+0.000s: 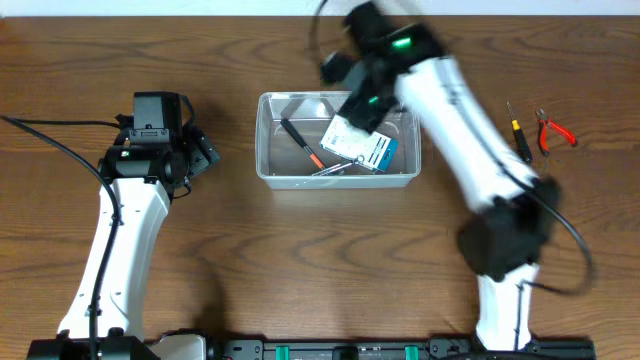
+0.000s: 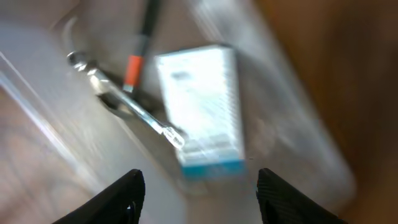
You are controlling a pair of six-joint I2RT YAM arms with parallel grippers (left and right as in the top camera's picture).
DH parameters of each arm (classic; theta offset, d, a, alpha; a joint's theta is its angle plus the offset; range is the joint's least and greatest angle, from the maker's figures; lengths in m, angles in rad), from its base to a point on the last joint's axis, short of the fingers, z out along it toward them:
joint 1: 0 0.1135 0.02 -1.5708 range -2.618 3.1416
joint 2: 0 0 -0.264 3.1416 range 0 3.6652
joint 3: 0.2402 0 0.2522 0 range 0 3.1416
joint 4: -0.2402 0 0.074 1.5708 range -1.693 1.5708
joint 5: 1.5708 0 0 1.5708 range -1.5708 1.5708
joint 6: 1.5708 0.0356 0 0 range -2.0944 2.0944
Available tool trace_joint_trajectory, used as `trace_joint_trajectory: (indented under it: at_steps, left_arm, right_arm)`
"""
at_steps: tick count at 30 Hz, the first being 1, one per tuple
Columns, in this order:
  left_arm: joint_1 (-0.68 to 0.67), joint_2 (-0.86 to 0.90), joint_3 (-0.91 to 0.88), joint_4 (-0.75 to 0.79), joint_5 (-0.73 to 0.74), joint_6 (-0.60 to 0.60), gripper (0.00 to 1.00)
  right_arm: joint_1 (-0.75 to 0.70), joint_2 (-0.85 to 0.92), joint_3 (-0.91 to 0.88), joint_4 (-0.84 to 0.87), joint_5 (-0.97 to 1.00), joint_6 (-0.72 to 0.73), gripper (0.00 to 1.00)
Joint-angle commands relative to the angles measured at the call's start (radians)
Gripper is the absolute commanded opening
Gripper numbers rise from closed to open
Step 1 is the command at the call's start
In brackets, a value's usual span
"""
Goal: Pack container
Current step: 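Release the wrench in the box and withdraw the right gripper, then lower the right gripper onto the yellow-black screwdriver handle and grasp it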
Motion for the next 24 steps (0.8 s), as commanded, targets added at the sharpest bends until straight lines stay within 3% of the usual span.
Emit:
trace_joint_trajectory:
  at_steps: [1,10,24]
  left_arm:
    - [0.004,0.008,0.011,-0.004,-0.019,0.006,0.98]
    - [0.004,0.008,0.011,-0.004,-0.019,0.006,0.98]
    - [0.004,0.008,0.011,-0.004,-0.019,0.006,0.98]
  right_arm:
    - [-0.135,-0.153,0.040,-0.038,0.069,0.132,0.63]
    - [-0.472,-0.167,0.012,-0.162,0.064,0.130,0.63]
    - [-0.641,0.048,-0.262,0.017,0.065,0.092,0.63]
